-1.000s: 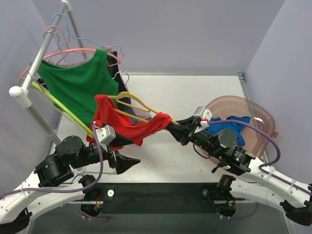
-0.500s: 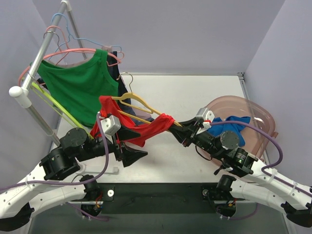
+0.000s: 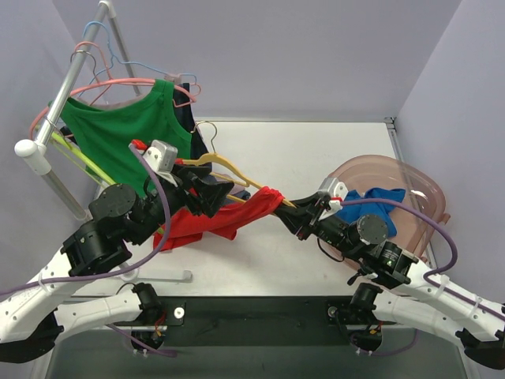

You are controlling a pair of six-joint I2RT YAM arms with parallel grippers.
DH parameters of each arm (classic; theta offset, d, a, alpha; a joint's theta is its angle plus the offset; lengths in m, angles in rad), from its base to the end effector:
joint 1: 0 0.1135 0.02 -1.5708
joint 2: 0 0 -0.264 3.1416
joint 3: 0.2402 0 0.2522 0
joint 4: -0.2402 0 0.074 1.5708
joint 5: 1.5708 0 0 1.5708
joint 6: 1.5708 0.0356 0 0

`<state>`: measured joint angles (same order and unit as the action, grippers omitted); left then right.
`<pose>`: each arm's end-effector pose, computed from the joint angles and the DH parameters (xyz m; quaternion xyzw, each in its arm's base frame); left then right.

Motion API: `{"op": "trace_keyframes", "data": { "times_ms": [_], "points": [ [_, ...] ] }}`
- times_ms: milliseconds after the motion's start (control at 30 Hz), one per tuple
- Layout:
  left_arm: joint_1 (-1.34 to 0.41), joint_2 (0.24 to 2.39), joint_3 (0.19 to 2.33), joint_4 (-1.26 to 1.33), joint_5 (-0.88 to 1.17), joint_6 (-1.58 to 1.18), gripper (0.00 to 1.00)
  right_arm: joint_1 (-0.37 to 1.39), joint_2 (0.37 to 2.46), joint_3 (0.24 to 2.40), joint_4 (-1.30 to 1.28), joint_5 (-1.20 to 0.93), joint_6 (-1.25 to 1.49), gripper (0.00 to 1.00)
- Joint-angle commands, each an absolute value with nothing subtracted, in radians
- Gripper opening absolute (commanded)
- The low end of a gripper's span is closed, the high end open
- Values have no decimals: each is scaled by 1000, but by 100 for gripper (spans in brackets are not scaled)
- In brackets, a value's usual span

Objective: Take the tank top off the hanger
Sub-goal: Pick up the hanger from the clothesline.

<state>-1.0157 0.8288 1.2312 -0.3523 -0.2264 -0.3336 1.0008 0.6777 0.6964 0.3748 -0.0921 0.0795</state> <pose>0.0869 -0.1250 0.4647 0.1519 0.6727 -0.3889 0.6109 0.0832 0.1358 0.3856 -0.2808 0.4798 0.4492 0.6994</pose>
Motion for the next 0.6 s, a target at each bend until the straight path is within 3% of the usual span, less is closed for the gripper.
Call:
{"op": "trace_keyframes", "data": {
  "times_ms": [0,133,300,567],
  "points": [
    [-1017,877,1318,-373,-474,-370,81,996,641,713,471,-94,87,0],
    [-1017,922,1364,-364,-543,-351,73,996,637,701,462,-115,93,0],
    [-1017,971,1410,-364,-664,-359,71,999,615,686,462,-117,103,0],
    [-1019,1019,1425,-370,-675,-376,68,1000,604,684,456,-140,103,0]
  ]
}}
